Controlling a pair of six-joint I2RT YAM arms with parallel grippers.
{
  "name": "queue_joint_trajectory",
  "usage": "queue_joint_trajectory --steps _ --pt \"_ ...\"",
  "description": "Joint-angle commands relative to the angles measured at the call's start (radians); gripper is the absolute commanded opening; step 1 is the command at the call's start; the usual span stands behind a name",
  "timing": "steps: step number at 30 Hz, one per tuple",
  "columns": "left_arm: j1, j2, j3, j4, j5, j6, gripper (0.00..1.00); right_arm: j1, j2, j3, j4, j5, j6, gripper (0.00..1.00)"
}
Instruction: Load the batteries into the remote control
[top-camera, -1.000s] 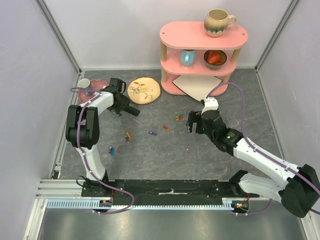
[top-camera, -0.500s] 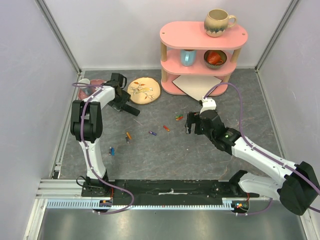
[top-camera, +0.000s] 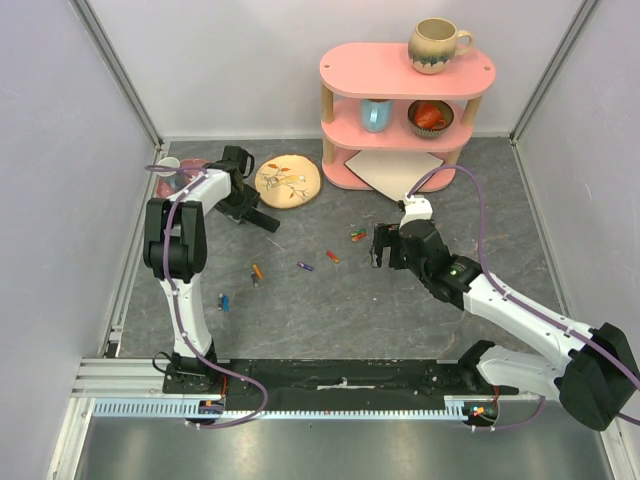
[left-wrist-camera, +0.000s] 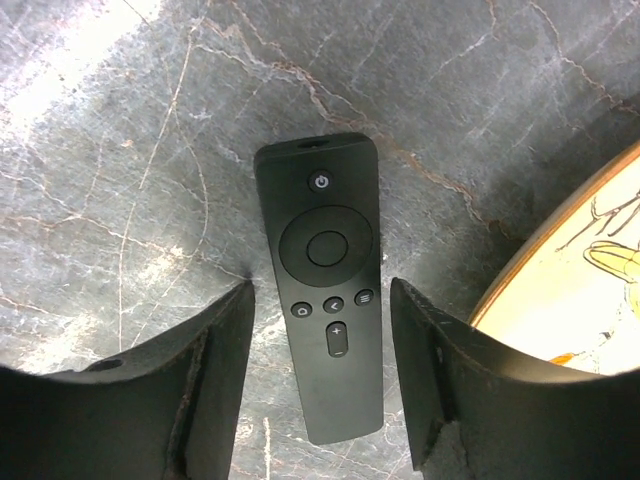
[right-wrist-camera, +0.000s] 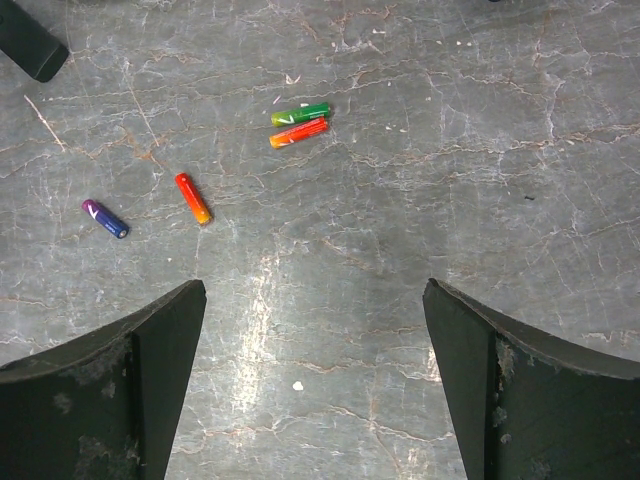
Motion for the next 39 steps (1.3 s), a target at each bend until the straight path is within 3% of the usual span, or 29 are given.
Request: queue_joint_trajectory --steps 1,11,15,16,17,23,28,33,37,39 --pt "0.001 0.070 0.042 -0.093 -0.027 -0.020 0.58 -0.001 -0.023 0.048 0.004 -0.008 0.002 0.98" --pt "0.001 0.085 0.056 -0.171 -0.041 -0.003 0.43 0.001 -0.040 0.048 0.001 -0.011 0.007 0.98" --pt "0.001 0.001 -0.006 -0.098 -0.003 0.029 0.17 0.001 -0.053 0.045 0.003 -0.014 0.007 0.98" --pt "0.001 -0.022 -0.023 -0.078 0.006 0.035 0.05 0.001 -0.056 0.046 0.003 -0.015 0.007 0.98" --pt "0.001 -0.068 -0.045 -0.056 0.023 0.041 0.02 0.001 -0.060 0.048 0.001 -0.017 0.005 0.98" --pt "0.001 -0.261 -0.125 -0.006 0.084 0.066 0.02 -0.001 -0.076 0.061 0.001 -0.029 -0.005 0.98" --pt "-0.008 -0.517 -0.323 0.231 0.309 0.116 0.02 0.001 -0.093 0.087 0.003 -0.071 -0.039 0.98" --pt "-0.102 -0.755 -0.553 0.525 0.399 0.159 0.02 -0.001 -0.106 0.111 0.012 -0.129 0.010 0.98" --pt "-0.193 -0.918 -0.760 0.817 0.498 0.253 0.02 -0.019 -0.108 0.118 0.045 -0.306 0.074 0.98" --pt "-0.219 -1.001 -0.854 1.064 0.552 0.245 0.02 -0.034 -0.099 0.115 0.097 -0.475 0.091 0.98"
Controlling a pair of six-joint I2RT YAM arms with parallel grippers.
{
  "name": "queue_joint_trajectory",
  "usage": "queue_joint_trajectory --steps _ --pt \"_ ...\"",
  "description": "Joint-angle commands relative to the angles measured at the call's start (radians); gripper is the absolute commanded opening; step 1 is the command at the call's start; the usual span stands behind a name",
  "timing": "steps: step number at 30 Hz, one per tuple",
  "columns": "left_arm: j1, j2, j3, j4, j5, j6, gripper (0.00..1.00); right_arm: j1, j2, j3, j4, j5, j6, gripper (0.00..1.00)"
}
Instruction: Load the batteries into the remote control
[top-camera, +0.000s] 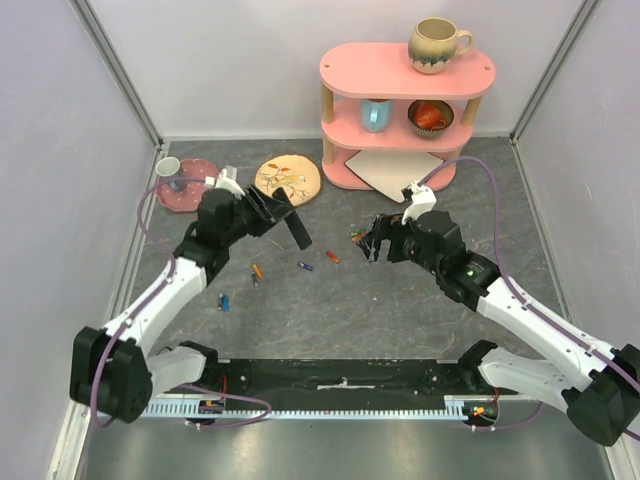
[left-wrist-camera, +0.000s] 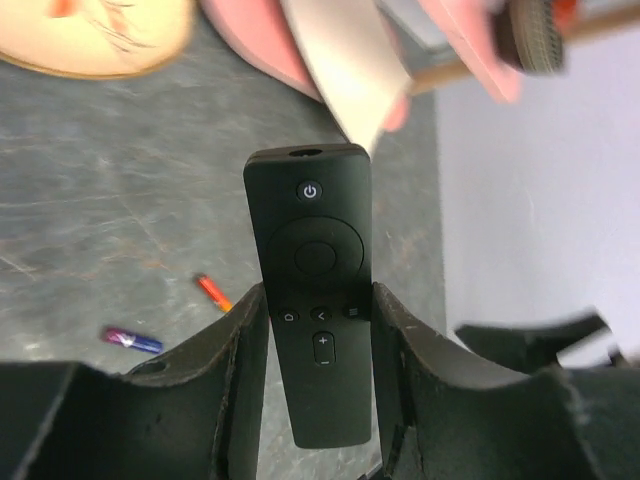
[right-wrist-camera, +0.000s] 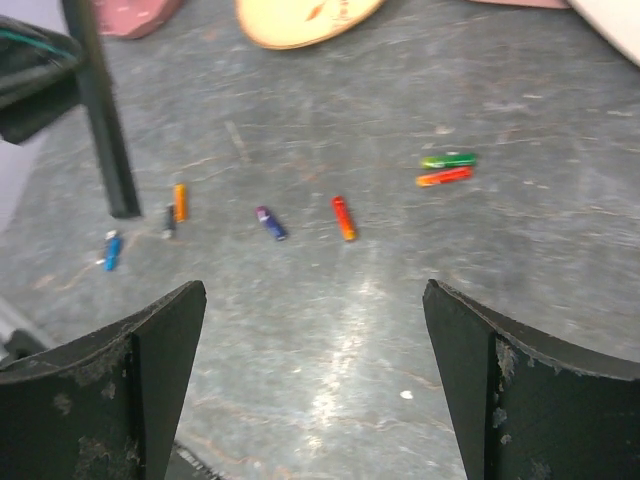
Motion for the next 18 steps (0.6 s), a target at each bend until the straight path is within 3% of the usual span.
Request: queue_joint_trajectory --steps 1,2,8,9,13,18 --pt "-0.045 -0.129 -0.247 0.539 0.205 0.066 0.02 -0.026 0.004 0.032 0.105 -0.303 0.075 0.98" --pt "-0.045 -0.169 -0.289 0.686 0.222 0.029 0.02 -0.034 0.001 0.019 0.164 -0.377 0.107 0.98" --pt "-0.045 -0.222 -0.386 0.828 0.402 0.015 0.02 -0.046 -0.016 -0.126 0.551 -0.630 0.294 0.98" --pt "-0.045 -0.217 -0.419 0.943 0.419 -0.005 0.02 -0.045 0.000 -0.149 0.579 -0.668 0.307 0.98" --pt "-0.053 -0.167 -0.508 1.300 0.440 -0.134 0.02 -0.045 0.038 -0.229 0.752 -0.735 0.425 0.98" --pt "-0.076 -0.087 -0.539 1.483 0.430 -0.205 0.02 -0.040 0.083 -0.306 1.103 -0.782 0.601 0.98"
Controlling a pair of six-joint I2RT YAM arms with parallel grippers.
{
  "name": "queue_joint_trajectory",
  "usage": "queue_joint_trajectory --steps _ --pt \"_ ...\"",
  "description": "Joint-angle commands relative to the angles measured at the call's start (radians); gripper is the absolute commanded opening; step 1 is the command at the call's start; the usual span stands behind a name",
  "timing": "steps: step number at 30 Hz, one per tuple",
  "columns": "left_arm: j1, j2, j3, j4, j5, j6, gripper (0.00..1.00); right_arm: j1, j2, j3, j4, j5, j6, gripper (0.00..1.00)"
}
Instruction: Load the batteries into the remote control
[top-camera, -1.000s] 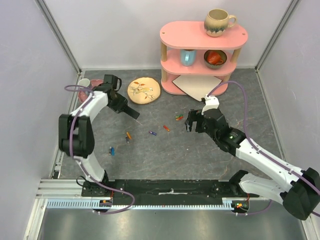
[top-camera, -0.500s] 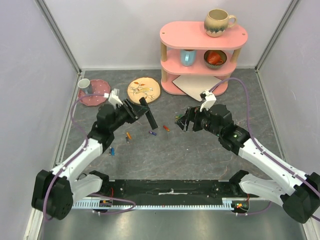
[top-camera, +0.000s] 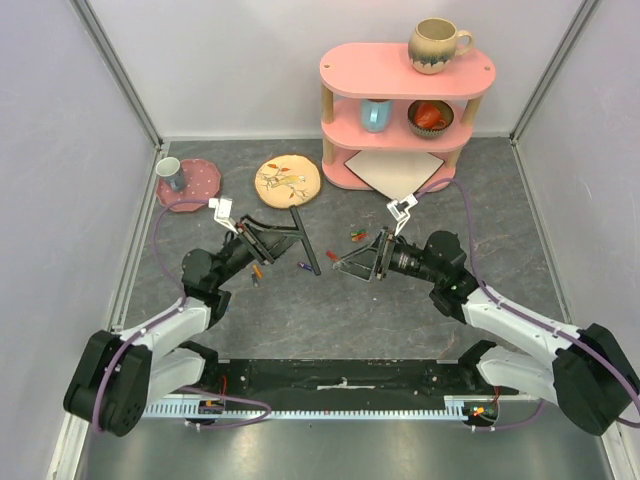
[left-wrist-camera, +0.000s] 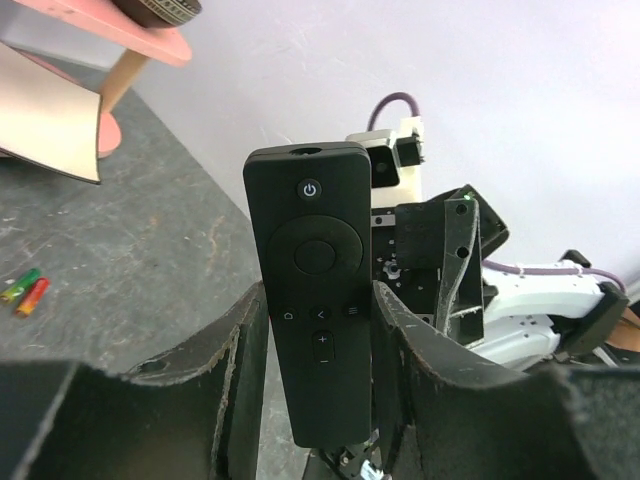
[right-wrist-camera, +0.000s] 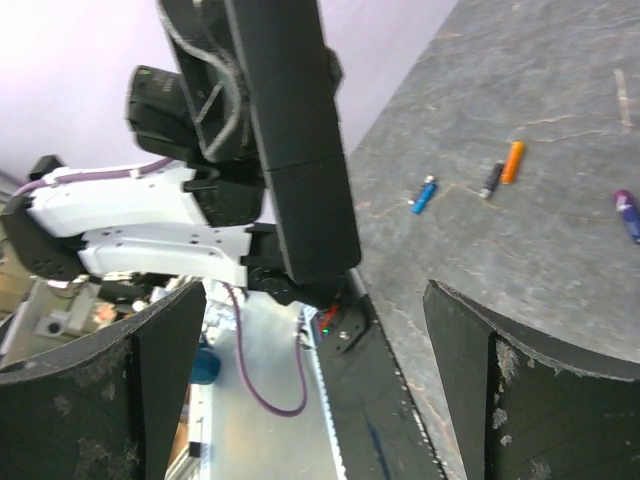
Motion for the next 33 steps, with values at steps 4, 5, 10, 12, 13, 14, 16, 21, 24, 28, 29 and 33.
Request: queue_joint_trajectory --steps 4,5,10,12,13,14,16,21,24,28,29,33 --pt "-0.043 0.111 0.004 0.369 0.037 -0.106 0.02 0.021 0.035 -0.009 0.361 -0.100 0.141 0.98" --pt "-0.051 0.119 0.011 0.373 0.037 -0.106 0.02 0.032 0.037 -0.001 0.345 -0.097 0.128 0.98" --pt "-0.068 0.145 0.038 0.393 0.046 -0.125 0.02 0.060 0.055 0.073 0.116 -0.065 -0.044 0.97" --pt "-0.074 0.144 0.044 0.393 0.046 -0.129 0.02 0.064 0.053 0.088 0.063 -0.029 -0.082 0.96" --pt "-0.076 0.141 0.047 0.393 0.047 -0.132 0.02 0.066 0.055 0.093 0.026 -0.022 -0.100 0.96" --pt "-0.077 0.136 0.051 0.392 0.049 -0.134 0.02 0.068 0.056 0.096 0.012 -0.007 -0.122 0.96" --pt "-0.079 0.133 0.052 0.387 0.050 -0.135 0.02 0.072 0.063 0.100 -0.012 0.003 -0.139 0.95" --pt "-0.091 0.130 0.051 0.392 0.052 -0.138 0.02 0.078 0.086 0.099 -0.026 0.015 -0.165 0.95" --pt "-0.103 0.130 0.052 0.393 0.050 -0.137 0.02 0.081 0.101 0.097 0.021 -0.003 -0.146 0.95" --pt "-0.119 0.138 0.057 0.395 0.047 -0.132 0.02 0.081 0.144 0.090 0.145 -0.058 -0.070 0.95" --pt "-0.120 0.139 0.060 0.395 0.047 -0.131 0.02 0.081 0.153 0.085 0.173 -0.066 -0.048 0.94" --pt "-0.126 0.141 0.063 0.400 0.041 -0.129 0.02 0.083 0.187 0.076 0.287 -0.094 0.018 0.86"
